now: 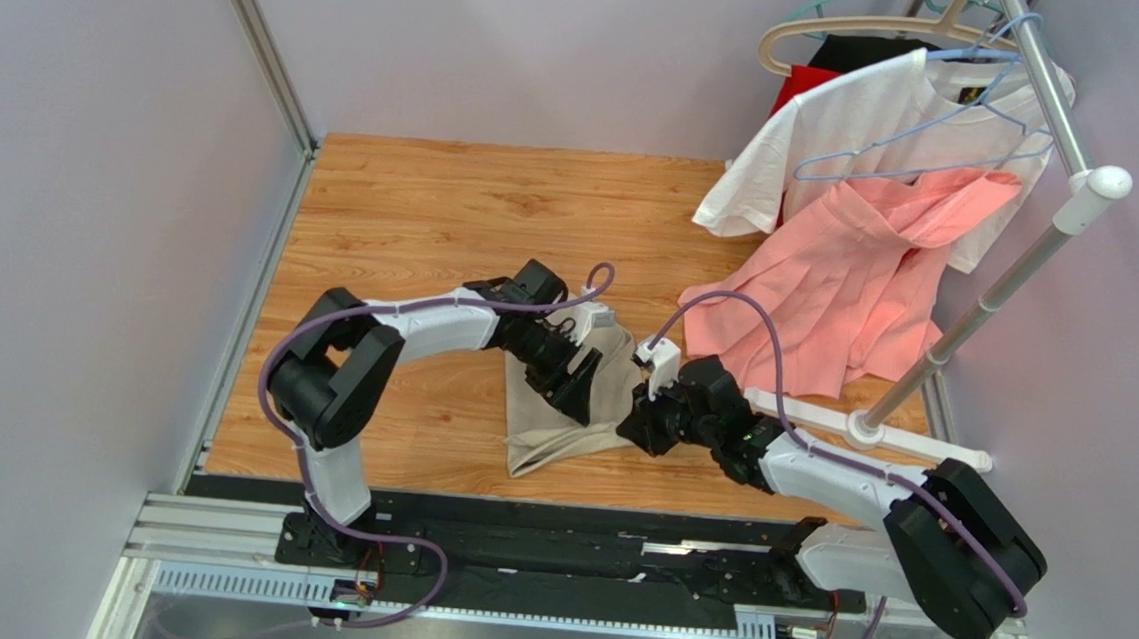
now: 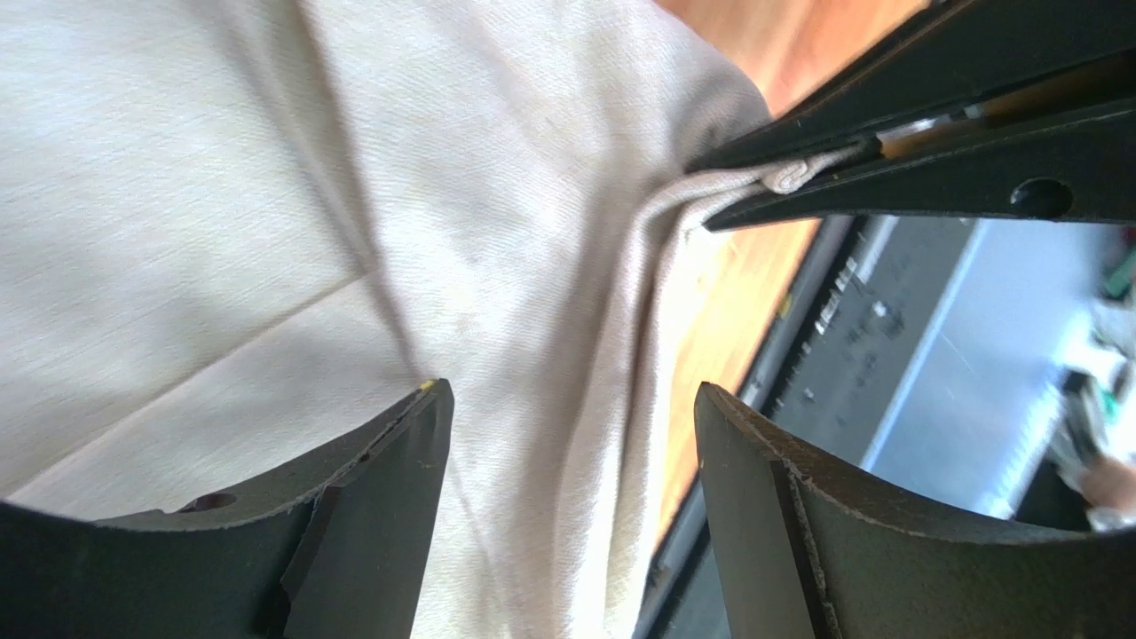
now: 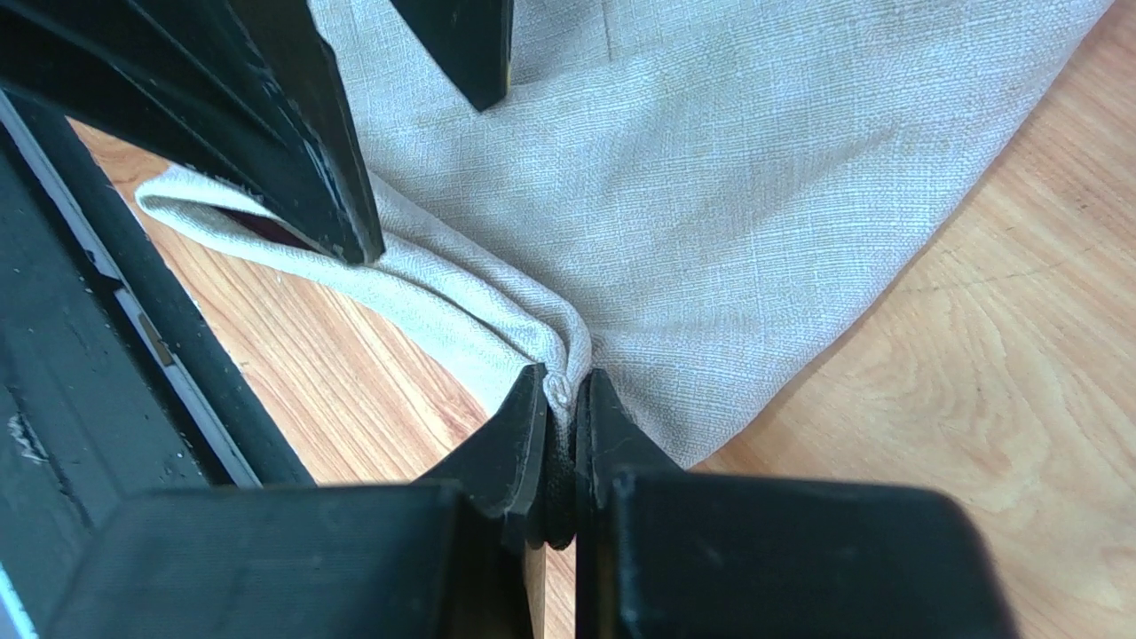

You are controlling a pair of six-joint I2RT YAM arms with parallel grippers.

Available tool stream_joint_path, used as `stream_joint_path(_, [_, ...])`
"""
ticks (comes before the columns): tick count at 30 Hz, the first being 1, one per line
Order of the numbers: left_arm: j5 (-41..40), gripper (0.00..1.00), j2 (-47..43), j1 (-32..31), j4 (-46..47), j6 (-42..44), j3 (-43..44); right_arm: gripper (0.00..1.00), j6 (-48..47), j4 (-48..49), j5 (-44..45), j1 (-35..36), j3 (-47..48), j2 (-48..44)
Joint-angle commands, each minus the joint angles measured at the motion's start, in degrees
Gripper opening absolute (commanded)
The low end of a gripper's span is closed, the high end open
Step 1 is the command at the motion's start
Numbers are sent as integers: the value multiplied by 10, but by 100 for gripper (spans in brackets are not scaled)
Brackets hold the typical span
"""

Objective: Fold the napkin, place the utensils inside, and roll it up
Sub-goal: Roll the napkin with the utensil

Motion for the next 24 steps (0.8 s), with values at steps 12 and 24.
stream_joint_path(12, [-156,76,-242,7,281,-99,-235,0,42,-125,-115,-69,123,74])
stream_joint_path(24, [-280,77,-335,-47,344,-134,-334,0,85,-207,-129,-103,214,180])
